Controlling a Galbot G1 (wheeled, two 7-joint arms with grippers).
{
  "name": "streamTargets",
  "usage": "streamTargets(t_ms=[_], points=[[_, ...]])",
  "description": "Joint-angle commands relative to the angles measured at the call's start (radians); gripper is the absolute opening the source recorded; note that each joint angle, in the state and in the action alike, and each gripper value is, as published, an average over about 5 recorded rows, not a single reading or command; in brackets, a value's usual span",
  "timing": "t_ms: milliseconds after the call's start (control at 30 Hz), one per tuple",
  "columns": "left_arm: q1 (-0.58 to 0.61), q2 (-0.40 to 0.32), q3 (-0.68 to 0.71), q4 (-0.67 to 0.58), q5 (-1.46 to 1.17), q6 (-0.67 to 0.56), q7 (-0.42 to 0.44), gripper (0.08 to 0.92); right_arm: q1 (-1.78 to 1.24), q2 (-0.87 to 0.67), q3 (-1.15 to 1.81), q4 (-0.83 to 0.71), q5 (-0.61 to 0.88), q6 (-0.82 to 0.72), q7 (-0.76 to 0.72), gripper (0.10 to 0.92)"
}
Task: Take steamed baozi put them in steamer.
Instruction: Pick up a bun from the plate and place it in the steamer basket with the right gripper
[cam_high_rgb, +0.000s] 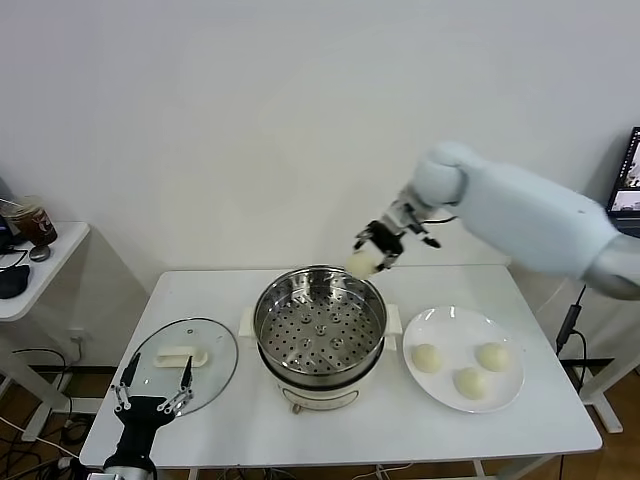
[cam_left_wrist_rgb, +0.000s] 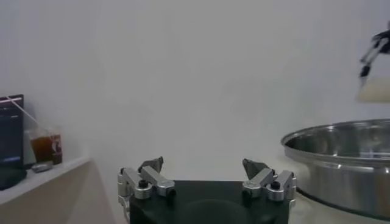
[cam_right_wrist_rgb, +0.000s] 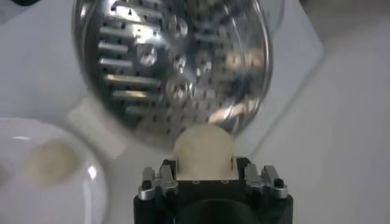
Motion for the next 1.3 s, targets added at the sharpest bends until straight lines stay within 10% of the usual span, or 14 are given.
streamTargets(t_ms=[33, 467, 1033, 1300], points=[[0.005, 0.001, -0.038, -0.010, -0.004, -0.001, 0.000, 0.823, 0.000, 0.232, -0.077, -0.104, -0.089, 0.191, 0.017, 0.568], [0.008, -0.009, -0.060, -0.005, -0.009, -0.005, 0.001, 0.823, -0.107, 0.325, -0.046, -0.240, -0.422, 0.374, 0.116, 0.569], [0.015, -0.011, -0.068, -0.005, -0.017, -0.007, 0.001, 0.823, -0.111, 0.311, -0.050, -0.232, -0.446, 0.414, 0.093, 0.593], [0.014, -0.013, -0.068, -0.008, -0.017, -0.007, 0.001, 0.823, -0.092, 0.278, -0.046, -0.200, -0.358, 0.394, 0.095, 0.743]])
